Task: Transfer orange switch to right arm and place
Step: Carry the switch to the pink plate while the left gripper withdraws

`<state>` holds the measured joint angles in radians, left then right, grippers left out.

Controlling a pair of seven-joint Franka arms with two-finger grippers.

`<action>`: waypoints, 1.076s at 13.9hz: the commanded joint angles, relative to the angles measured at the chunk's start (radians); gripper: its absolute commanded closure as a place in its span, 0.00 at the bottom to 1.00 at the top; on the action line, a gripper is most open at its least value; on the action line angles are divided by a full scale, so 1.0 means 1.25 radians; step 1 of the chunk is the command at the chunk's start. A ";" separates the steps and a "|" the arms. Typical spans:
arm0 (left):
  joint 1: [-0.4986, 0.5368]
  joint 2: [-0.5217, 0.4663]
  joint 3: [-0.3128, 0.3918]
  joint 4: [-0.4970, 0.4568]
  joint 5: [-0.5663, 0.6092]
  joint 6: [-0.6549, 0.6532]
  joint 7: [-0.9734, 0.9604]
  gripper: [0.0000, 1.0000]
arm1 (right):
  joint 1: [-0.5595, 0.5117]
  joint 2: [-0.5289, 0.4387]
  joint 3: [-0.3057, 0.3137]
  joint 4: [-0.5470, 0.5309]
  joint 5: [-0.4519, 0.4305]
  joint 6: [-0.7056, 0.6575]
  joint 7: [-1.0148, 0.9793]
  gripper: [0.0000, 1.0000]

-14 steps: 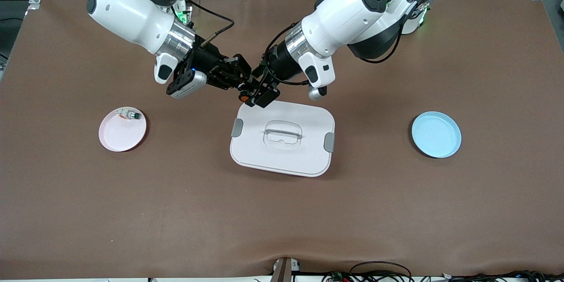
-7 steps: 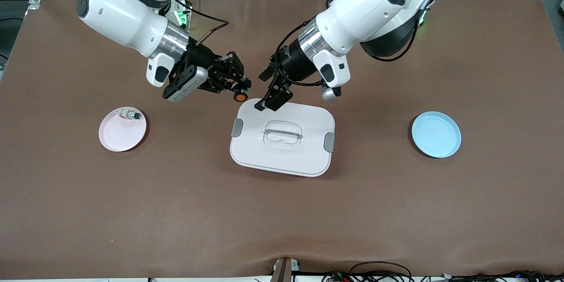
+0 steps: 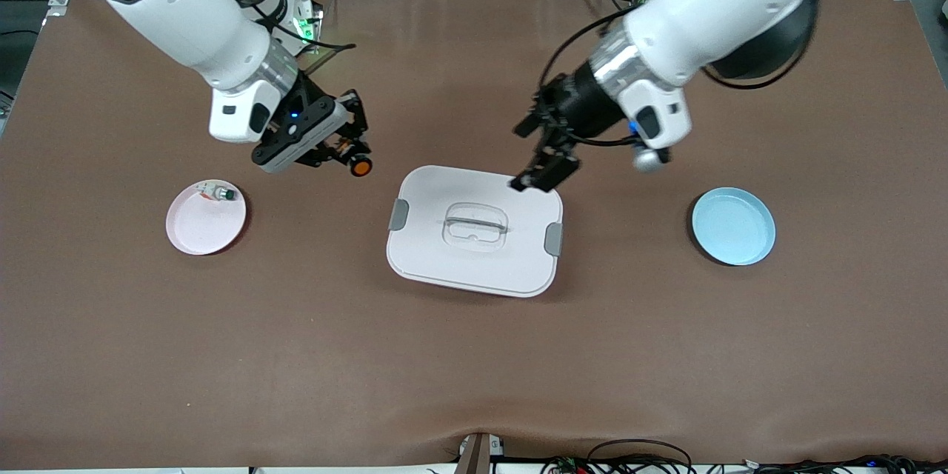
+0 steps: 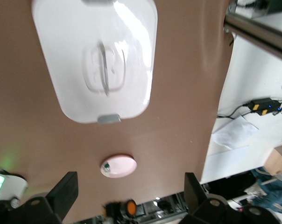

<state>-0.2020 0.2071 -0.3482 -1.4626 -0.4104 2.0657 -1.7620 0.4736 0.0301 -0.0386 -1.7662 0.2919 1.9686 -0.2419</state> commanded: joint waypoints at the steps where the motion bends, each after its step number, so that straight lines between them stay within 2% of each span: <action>1: 0.063 -0.026 -0.004 0.037 0.006 -0.145 0.131 0.00 | -0.088 -0.001 0.008 0.018 -0.019 -0.092 -0.161 1.00; 3: 0.110 -0.027 -0.005 0.047 0.006 -0.216 0.292 0.00 | -0.145 -0.009 0.006 0.016 -0.035 -0.135 -0.297 1.00; 6: 0.152 -0.027 0.001 0.047 0.032 -0.278 0.504 0.00 | -0.239 -0.015 0.008 0.014 -0.101 -0.184 -0.515 1.00; 9: 0.171 -0.026 -0.002 0.047 0.145 -0.342 0.727 0.00 | -0.301 -0.017 0.008 0.007 -0.161 -0.191 -0.677 1.00; 12: 0.174 -0.026 0.000 0.047 0.267 -0.353 0.902 0.00 | -0.342 -0.020 0.008 -0.029 -0.226 -0.176 -0.774 1.00; 15: 0.204 -0.026 0.001 0.047 0.339 -0.353 1.053 0.00 | -0.380 -0.040 0.008 -0.093 -0.237 -0.112 -0.846 1.00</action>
<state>0.0179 0.1749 -0.3442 -1.4159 -0.0284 1.6450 -0.5612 0.0401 0.0276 -0.0493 -1.8027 0.0171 1.7778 -1.2359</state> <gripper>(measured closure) 0.000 0.648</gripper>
